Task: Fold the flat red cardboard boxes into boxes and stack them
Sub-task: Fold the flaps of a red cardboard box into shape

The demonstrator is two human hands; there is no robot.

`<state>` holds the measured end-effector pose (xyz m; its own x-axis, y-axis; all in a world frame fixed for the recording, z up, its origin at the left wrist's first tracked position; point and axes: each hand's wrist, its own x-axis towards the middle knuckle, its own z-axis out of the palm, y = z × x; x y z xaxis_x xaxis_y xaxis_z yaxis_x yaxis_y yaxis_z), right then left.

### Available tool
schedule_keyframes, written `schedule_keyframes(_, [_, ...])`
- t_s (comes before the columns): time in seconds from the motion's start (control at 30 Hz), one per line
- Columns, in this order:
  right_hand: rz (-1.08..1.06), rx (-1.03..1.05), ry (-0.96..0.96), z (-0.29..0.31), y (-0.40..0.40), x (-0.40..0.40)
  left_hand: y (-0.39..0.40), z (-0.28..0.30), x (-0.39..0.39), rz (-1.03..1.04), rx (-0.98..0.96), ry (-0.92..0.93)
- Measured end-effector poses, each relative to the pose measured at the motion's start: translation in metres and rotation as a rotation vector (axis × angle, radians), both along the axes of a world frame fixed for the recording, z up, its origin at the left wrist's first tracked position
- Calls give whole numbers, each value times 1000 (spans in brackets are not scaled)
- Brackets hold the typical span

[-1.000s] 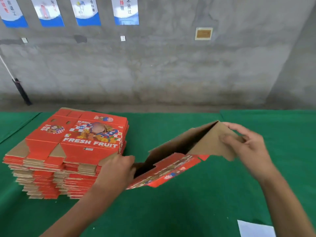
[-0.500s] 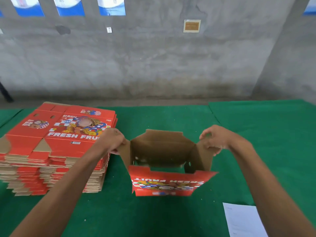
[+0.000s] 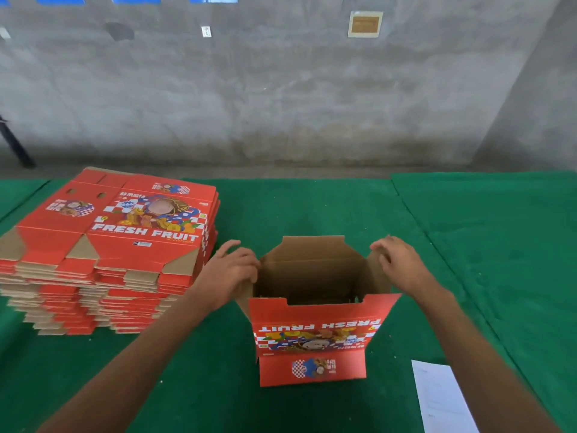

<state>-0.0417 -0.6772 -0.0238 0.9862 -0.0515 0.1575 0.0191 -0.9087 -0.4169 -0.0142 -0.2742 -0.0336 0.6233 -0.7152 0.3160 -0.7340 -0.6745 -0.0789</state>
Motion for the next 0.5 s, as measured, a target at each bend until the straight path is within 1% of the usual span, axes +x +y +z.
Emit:
schedule_keyframes(0.07, [-36,12,-16,-3,-4,2,6,-1,-3,-46,-59,105])
schedule_keyframes(0.17, [-62,51,-4,-4,-7,4,12,6,-11,35,-162,295])
schedule_keyframes(0.3, [-96,95,-8,-6,-11,3,14,9,-21,70,-178,493])
schedule_keyframes(0.4, [-107,124,-8,-4,-14,5,19,10,-29,184,-211,689])
schedule_keyframes(0.5, [-107,149,10,-5,-12,5,22,7,-32,236,-134,705])
